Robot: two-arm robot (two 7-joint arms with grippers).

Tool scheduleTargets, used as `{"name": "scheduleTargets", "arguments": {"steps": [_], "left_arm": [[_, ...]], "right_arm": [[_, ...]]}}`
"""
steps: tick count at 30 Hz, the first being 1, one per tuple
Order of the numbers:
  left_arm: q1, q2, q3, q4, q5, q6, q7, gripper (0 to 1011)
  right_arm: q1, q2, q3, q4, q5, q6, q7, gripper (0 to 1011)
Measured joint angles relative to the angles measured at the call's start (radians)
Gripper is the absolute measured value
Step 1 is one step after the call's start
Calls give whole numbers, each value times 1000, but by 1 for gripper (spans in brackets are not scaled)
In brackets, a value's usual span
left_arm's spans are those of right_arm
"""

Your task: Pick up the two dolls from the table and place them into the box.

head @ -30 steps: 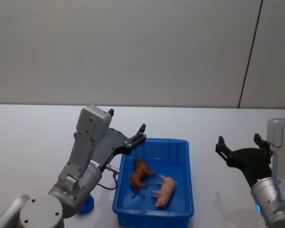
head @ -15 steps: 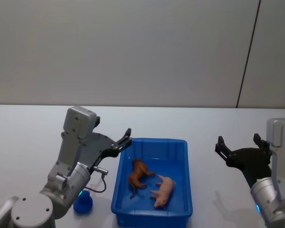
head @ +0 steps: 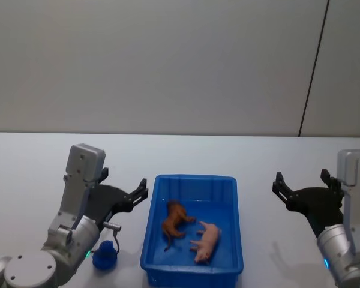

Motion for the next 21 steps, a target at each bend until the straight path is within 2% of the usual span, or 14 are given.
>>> {"name": "scheduleTargets", "arguments": {"steps": [21], "left_arm": [[52, 18, -14, 7, -67, 96, 44, 1002]], "right_arm": [[0, 0, 0, 0, 0, 0, 0, 1001]]}}
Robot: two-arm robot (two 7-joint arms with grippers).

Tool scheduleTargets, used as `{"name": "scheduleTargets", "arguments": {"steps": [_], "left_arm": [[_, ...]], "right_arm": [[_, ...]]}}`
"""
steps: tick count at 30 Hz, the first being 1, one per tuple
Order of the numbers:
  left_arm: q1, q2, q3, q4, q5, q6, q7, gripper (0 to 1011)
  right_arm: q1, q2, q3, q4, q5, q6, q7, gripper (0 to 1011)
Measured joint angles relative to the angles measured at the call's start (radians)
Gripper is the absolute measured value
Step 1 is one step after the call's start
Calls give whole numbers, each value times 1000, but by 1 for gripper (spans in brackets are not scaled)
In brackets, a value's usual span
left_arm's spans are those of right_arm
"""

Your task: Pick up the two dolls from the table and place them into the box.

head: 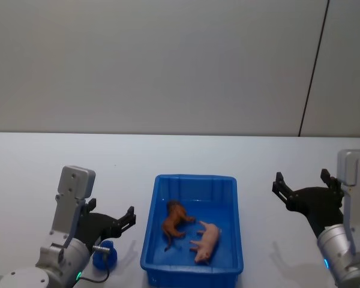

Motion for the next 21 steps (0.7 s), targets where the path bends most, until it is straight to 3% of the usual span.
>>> {"name": "scheduleTargets", "arguments": {"steps": [21], "left_arm": [[60, 22, -11, -42, -70, 41, 14, 1002]], "right_arm": [[0, 0, 0, 0, 0, 0, 0, 1001]]}}
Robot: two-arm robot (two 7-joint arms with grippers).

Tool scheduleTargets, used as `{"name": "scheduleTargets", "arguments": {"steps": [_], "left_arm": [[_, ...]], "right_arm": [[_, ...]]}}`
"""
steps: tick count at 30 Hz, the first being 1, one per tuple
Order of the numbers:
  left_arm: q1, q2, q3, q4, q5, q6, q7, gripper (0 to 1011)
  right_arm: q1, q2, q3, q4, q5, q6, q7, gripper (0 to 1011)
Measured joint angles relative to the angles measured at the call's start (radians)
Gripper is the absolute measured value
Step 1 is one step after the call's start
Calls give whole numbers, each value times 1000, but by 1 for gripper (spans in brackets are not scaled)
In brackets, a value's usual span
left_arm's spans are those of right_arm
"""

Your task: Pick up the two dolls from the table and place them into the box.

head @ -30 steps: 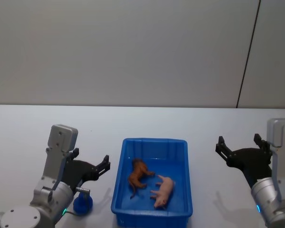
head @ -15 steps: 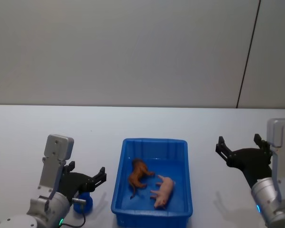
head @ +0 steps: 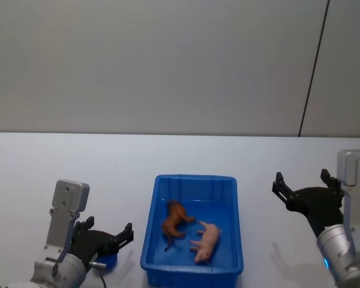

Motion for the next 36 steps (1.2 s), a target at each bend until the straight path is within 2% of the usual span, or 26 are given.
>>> {"name": "scheduleTargets", "arguments": {"steps": [16, 21, 23, 25, 29, 30, 31, 35, 36], "left_arm": [[11, -2, -4, 15, -26, 20, -32, 996], [11, -5, -5, 24, -29, 31, -39, 860], [11, -5, -6, 27, -29, 35, -41, 836], [10, -6, -6, 30, -29, 40, -42, 745], [8, -6, -7, 38, -24, 55, -44, 628], [8, -6, -8, 40, -23, 57, -44, 628], [8, -6, -8, 41, -21, 60, -44, 565], [7, -6, -9, 46, -13, 74, -45, 473], [7, -6, -10, 47, -10, 79, -45, 421]], "right_arm": [[0, 0, 0, 0, 0, 0, 0, 1001], [0, 0, 0, 0, 0, 0, 0, 1001], [0, 0, 0, 0, 0, 0, 0, 1001], [0, 0, 0, 0, 0, 0, 0, 1001], [0, 0, 0, 0, 0, 0, 0, 1001], [0, 0, 0, 0, 0, 0, 0, 1001], [0, 0, 0, 0, 0, 0, 0, 1001], [0, 0, 0, 0, 0, 0, 0, 1001], [0, 0, 0, 0, 0, 0, 0, 1001]]}}
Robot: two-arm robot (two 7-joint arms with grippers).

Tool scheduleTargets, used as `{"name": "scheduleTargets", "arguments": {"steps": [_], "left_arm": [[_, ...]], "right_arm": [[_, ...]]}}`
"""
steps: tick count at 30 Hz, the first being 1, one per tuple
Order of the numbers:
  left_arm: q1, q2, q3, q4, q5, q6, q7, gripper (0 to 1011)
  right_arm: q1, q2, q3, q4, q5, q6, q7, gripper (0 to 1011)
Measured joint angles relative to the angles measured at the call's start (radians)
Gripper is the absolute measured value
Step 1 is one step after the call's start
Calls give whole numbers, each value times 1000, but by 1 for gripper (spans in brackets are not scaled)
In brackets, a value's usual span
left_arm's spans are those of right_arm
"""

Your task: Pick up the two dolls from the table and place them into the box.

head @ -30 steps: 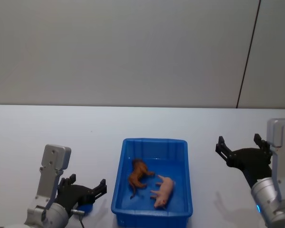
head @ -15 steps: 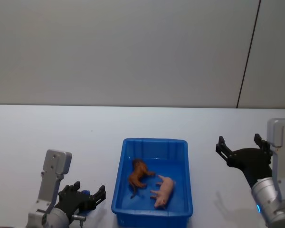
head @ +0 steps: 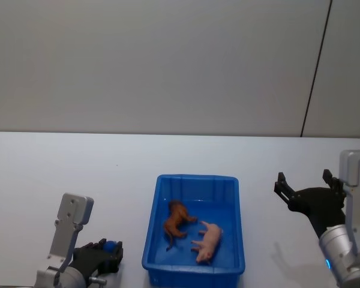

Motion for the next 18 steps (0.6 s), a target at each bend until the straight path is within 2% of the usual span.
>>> {"name": "scheduleTargets", "arguments": {"steps": [1, 4, 10, 18], "left_arm": [[0, 0, 0, 0, 1, 1, 0, 358], [0, 1, -1, 1, 10, 8, 1, 290], [-2, 2, -3, -5, 33, 11, 5, 245], [-11, 3, -8, -31, 73, -20, 2, 198]], "right_arm": [[0, 0, 0, 0, 0, 0, 0, 1001], [0, 0, 0, 0, 0, 0, 0, 1001], [0, 0, 0, 0, 0, 0, 0, 1001], [0, 0, 0, 0, 0, 0, 0, 1001]]}}
